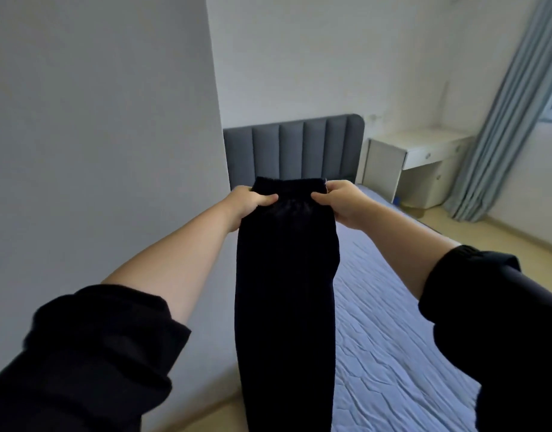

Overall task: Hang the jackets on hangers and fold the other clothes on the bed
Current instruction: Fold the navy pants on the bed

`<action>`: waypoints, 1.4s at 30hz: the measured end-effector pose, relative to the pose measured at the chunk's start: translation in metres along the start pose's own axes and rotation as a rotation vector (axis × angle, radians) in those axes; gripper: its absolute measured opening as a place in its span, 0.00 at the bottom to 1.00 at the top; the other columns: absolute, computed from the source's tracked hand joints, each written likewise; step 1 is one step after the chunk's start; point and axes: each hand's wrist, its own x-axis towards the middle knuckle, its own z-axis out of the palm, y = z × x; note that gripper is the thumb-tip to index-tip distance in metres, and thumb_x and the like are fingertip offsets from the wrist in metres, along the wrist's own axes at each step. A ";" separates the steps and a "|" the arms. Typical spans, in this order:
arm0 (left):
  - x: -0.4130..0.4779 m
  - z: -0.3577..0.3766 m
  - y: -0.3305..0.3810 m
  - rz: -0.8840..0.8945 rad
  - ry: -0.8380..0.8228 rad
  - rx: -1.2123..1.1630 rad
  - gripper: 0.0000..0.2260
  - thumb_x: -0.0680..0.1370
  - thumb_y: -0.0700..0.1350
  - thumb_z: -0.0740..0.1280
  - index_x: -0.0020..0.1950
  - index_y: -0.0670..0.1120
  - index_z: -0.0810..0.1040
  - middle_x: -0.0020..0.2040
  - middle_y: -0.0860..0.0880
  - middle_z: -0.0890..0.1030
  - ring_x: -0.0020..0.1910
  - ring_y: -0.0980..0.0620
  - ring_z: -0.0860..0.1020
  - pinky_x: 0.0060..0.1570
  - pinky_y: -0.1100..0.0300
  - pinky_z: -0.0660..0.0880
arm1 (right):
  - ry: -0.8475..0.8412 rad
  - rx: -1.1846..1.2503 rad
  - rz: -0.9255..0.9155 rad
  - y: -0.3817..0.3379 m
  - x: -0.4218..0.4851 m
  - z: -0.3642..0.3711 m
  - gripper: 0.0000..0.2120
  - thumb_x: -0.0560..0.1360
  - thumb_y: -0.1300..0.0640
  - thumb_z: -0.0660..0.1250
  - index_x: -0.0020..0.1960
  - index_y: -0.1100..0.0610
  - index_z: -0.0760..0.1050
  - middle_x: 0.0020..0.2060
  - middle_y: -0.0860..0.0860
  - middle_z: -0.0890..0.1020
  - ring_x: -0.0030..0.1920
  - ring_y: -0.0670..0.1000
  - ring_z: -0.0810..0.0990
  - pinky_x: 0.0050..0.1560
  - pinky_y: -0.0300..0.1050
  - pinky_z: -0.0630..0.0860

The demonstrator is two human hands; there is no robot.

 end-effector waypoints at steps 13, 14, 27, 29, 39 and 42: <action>0.153 0.135 0.253 0.656 0.240 0.069 0.04 0.73 0.40 0.73 0.42 0.46 0.79 0.41 0.50 0.81 0.46 0.49 0.80 0.51 0.55 0.78 | 0.553 -0.140 -0.502 -0.188 0.119 -0.183 0.12 0.73 0.71 0.64 0.51 0.58 0.78 0.36 0.47 0.79 0.36 0.44 0.78 0.37 0.31 0.76; 0.152 0.137 0.262 0.675 0.223 0.038 0.05 0.73 0.39 0.73 0.42 0.47 0.79 0.41 0.51 0.81 0.46 0.49 0.81 0.51 0.56 0.79 | 0.551 -0.120 -0.525 -0.196 0.115 -0.187 0.12 0.73 0.72 0.64 0.50 0.57 0.78 0.36 0.46 0.79 0.36 0.43 0.78 0.36 0.31 0.75; 0.051 0.165 0.121 0.519 -0.051 -0.053 0.10 0.71 0.36 0.74 0.41 0.51 0.79 0.39 0.57 0.80 0.38 0.64 0.77 0.35 0.75 0.72 | 0.471 -0.076 -0.323 -0.066 -0.013 -0.169 0.17 0.73 0.75 0.63 0.55 0.59 0.78 0.43 0.50 0.81 0.48 0.50 0.79 0.55 0.38 0.75; 0.029 0.170 0.067 0.454 -0.083 0.012 0.08 0.71 0.35 0.74 0.43 0.48 0.80 0.39 0.56 0.80 0.38 0.61 0.77 0.35 0.73 0.73 | 0.472 -0.085 -0.215 -0.014 -0.042 -0.153 0.15 0.73 0.75 0.64 0.54 0.60 0.79 0.43 0.51 0.81 0.47 0.50 0.78 0.61 0.43 0.72; -0.090 0.201 -0.238 0.049 -0.400 0.481 0.05 0.68 0.36 0.75 0.39 0.39 0.79 0.40 0.37 0.82 0.43 0.47 0.79 0.39 0.59 0.69 | 0.398 -0.102 0.373 0.280 -0.211 -0.071 0.20 0.69 0.78 0.66 0.56 0.61 0.79 0.45 0.55 0.79 0.47 0.50 0.76 0.40 0.32 0.74; -0.125 0.207 -0.309 -0.052 -0.512 0.564 0.12 0.66 0.37 0.76 0.31 0.47 0.74 0.29 0.51 0.76 0.37 0.55 0.73 0.30 0.67 0.66 | 0.308 -0.172 0.518 0.349 -0.254 -0.054 0.15 0.69 0.77 0.66 0.53 0.66 0.80 0.42 0.54 0.79 0.43 0.50 0.75 0.39 0.32 0.73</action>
